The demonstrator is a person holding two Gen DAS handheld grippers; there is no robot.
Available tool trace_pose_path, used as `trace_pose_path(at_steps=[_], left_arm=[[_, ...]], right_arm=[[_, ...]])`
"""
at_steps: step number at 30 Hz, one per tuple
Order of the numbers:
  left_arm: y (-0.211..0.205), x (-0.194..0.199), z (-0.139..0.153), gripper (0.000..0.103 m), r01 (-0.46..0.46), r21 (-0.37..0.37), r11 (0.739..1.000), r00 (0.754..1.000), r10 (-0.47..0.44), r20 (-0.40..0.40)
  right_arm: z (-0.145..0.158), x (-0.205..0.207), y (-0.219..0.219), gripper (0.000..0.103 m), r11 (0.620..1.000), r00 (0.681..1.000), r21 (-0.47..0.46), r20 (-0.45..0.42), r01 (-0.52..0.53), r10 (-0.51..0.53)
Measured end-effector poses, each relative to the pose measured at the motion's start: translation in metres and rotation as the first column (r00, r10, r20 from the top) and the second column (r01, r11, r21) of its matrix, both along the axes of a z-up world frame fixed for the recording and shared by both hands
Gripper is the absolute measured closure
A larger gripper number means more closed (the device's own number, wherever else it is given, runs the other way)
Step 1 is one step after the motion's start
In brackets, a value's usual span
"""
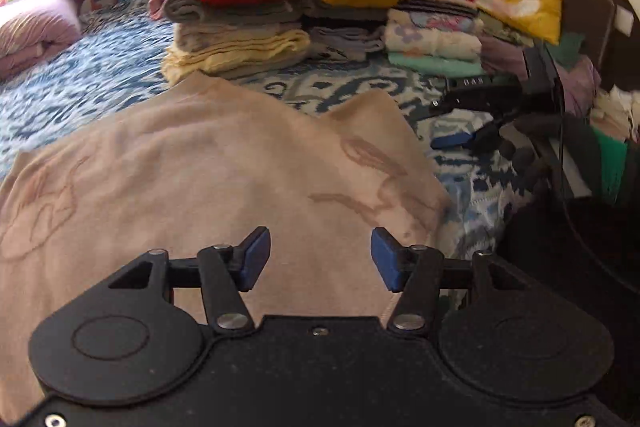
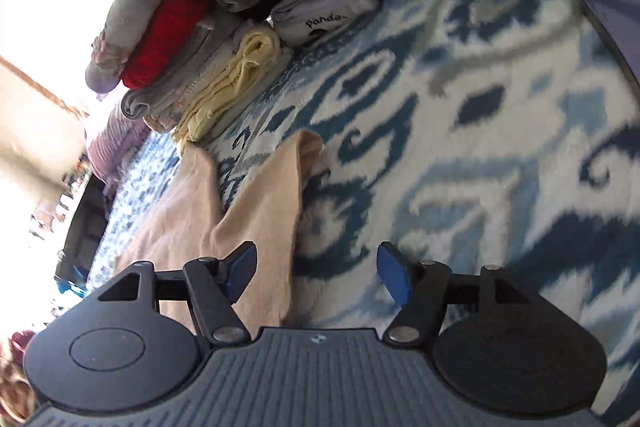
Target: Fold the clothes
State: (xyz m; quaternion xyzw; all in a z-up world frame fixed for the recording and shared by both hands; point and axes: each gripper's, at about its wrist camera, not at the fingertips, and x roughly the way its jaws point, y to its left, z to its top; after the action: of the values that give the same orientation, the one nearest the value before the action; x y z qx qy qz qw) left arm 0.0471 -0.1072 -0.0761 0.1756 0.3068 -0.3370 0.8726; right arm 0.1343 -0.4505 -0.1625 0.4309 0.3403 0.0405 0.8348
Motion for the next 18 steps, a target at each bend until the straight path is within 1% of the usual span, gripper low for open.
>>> trace_pose_path(at_steps=[1,2,3,4,5,6,8,9,10,11,12,13,14,15,16,17,18], left_arm=[[-0.020,-0.009,-0.010,0.043,0.049,0.076,0.996,0.997,-0.054,0.060],[-0.039,-0.019,-0.020,0.040,0.090,0.158,0.983,0.986,-0.111,0.125],[-0.057,-0.027,-0.032,0.037,0.126,0.252,0.960,0.966,-0.177,0.190],[-0.074,-0.035,-0.046,0.035,0.153,0.351,0.924,0.935,-0.250,0.251],[-0.089,-0.041,-0.059,0.034,0.167,0.441,0.882,0.903,-0.316,0.291],[-0.100,-0.044,-0.071,0.034,0.167,0.513,0.842,0.873,-0.368,0.320],[-0.120,-0.047,-0.096,0.034,0.145,0.635,0.758,0.808,-0.461,0.366],[-0.126,-0.044,-0.100,0.032,0.116,0.654,0.747,0.791,-0.468,0.395],[-0.130,-0.038,-0.100,0.032,0.079,0.649,0.757,0.782,-0.451,0.431],[-0.134,-0.032,-0.099,0.036,0.042,0.642,0.766,0.772,-0.433,0.466],[-0.138,-0.026,-0.099,0.045,0.006,0.633,0.774,0.760,-0.415,0.500],[-0.140,-0.016,-0.089,0.078,-0.011,0.579,0.815,0.787,-0.350,0.508],[-0.137,-0.003,-0.071,0.091,-0.006,0.476,0.880,0.856,-0.241,0.457],[-0.126,0.015,-0.052,0.091,-0.013,0.319,0.948,0.932,-0.104,0.346],[-0.112,0.035,-0.034,0.092,-0.055,0.135,0.989,0.982,0.029,0.187],[-0.097,0.052,-0.024,0.092,-0.107,-0.013,0.994,0.993,0.108,0.042],[-0.081,0.068,-0.019,0.092,-0.163,-0.134,0.978,0.985,0.152,-0.086]], right_arm=[[-0.002,-0.008,0.000,0.037,0.999,1.000,0.035,0.016,0.013,-0.013],[-0.001,-0.015,-0.002,0.036,0.998,0.999,0.057,0.029,0.024,-0.026],[0.000,-0.021,-0.005,0.034,0.994,0.998,0.100,0.037,0.040,-0.043],[0.000,-0.026,-0.009,0.031,0.986,0.997,0.158,0.043,0.052,-0.060],[-0.003,-0.031,-0.012,0.030,0.974,0.996,0.218,0.049,0.062,-0.074],[-0.006,-0.035,-0.013,0.029,0.964,0.995,0.257,0.050,0.070,-0.085],[-0.017,-0.044,-0.013,0.029,0.949,0.994,0.306,0.049,0.078,-0.098],[-0.022,-0.049,-0.012,0.030,0.940,0.993,0.333,0.064,0.074,-0.101],[-0.025,-0.053,-0.012,0.030,0.929,0.991,0.365,0.085,0.069,-0.107],[-0.027,-0.056,-0.015,0.027,0.915,0.988,0.399,0.109,0.057,-0.109],[-0.029,-0.059,-0.018,0.025,0.899,0.985,0.435,0.129,0.051,-0.118],[-0.034,-0.061,-0.022,0.024,0.879,0.982,0.474,0.134,0.057,-0.135],[-0.039,-0.062,-0.026,0.024,0.856,0.980,0.513,0.130,0.067,-0.154],[-0.042,-0.061,-0.029,0.024,0.839,0.978,0.540,0.129,0.071,-0.165],[-0.045,-0.060,-0.030,0.024,0.825,0.977,0.560,0.129,0.071,-0.172],[-0.046,-0.059,-0.030,0.024,0.821,0.976,0.566,0.131,0.070,-0.173],[-0.044,-0.057,-0.028,0.023,0.827,0.977,0.559,0.137,0.060,-0.164]])
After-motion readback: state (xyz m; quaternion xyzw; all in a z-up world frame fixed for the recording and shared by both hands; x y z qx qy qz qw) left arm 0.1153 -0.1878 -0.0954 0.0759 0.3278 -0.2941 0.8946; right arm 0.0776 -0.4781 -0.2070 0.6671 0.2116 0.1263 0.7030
